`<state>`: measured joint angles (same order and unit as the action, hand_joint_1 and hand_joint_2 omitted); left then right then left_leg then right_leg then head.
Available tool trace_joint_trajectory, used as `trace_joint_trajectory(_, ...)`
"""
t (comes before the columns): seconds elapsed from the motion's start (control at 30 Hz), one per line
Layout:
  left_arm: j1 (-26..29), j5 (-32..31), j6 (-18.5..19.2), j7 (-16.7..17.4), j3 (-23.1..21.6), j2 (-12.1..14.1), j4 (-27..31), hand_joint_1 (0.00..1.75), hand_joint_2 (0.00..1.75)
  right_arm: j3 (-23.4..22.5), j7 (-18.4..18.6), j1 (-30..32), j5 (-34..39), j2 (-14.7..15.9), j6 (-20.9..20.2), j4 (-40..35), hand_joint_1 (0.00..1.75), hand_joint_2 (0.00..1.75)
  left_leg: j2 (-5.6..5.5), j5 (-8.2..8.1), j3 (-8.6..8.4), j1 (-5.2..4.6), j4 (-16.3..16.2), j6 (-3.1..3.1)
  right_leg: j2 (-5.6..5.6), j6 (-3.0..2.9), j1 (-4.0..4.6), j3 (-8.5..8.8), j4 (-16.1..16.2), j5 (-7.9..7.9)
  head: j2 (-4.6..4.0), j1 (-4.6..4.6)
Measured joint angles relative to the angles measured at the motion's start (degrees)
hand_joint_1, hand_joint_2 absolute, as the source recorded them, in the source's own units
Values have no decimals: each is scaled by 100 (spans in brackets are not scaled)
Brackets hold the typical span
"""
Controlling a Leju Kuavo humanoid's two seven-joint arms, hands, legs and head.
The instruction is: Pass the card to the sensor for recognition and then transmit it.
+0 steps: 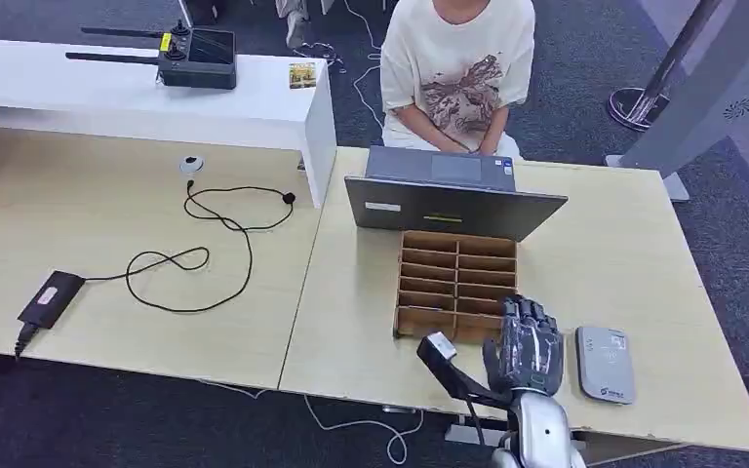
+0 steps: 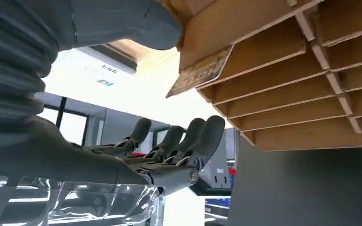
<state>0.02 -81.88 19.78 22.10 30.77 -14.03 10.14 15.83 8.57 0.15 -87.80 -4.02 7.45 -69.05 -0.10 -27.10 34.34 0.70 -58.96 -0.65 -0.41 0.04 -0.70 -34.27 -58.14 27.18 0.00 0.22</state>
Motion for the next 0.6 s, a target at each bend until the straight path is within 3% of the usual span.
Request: trace_joint_trajectory(0.6, 0, -103, 48, -15, -9, 24, 0, 0, 0, 74, 52, -140, 17, 0, -17, 188, 68, 175, 0, 0, 0, 0, 0, 0, 0, 0, 0, 0, 0, 0, 0, 0)
